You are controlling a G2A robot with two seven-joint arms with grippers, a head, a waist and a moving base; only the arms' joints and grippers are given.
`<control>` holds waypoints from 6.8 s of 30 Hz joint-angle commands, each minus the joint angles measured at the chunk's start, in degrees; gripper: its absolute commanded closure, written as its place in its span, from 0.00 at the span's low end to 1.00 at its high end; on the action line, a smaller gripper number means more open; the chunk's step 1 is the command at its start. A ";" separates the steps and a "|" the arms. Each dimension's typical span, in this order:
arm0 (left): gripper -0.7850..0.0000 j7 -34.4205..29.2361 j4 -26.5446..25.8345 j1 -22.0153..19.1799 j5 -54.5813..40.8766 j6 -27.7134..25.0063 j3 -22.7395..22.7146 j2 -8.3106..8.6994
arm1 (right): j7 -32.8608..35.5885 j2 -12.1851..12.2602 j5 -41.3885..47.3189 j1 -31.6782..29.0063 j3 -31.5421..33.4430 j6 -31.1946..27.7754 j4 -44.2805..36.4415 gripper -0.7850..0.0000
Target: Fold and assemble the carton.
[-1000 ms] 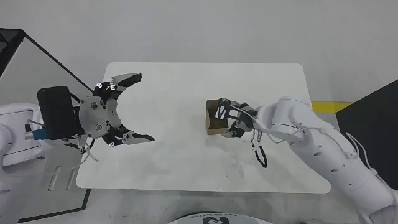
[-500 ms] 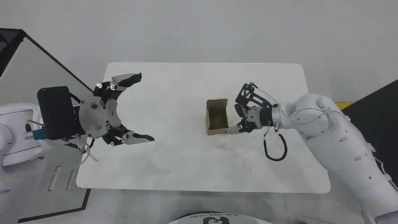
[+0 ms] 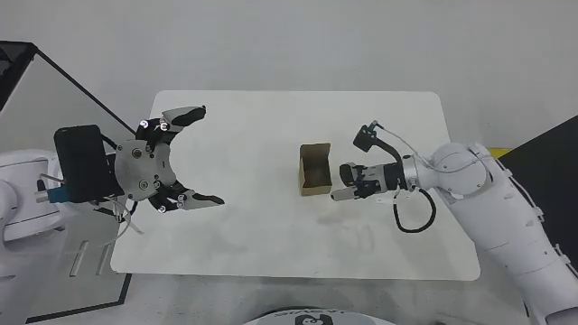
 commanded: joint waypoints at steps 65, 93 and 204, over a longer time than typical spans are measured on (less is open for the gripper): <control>1.00 -39.12 7.00 -0.44 -40.96 43.59 29.93 -0.59 | -12.73 -0.27 10.41 -7.28 2.41 4.44 11.36 1.00; 1.00 -32.96 23.25 -10.41 -51.12 59.38 47.20 -6.29 | -18.35 -2.90 14.61 -3.89 -3.17 7.89 16.80 1.00; 1.00 -23.03 44.86 -22.13 -43.67 59.89 57.29 -22.16 | -26.85 -10.13 4.56 2.11 -9.62 15.57 21.96 1.00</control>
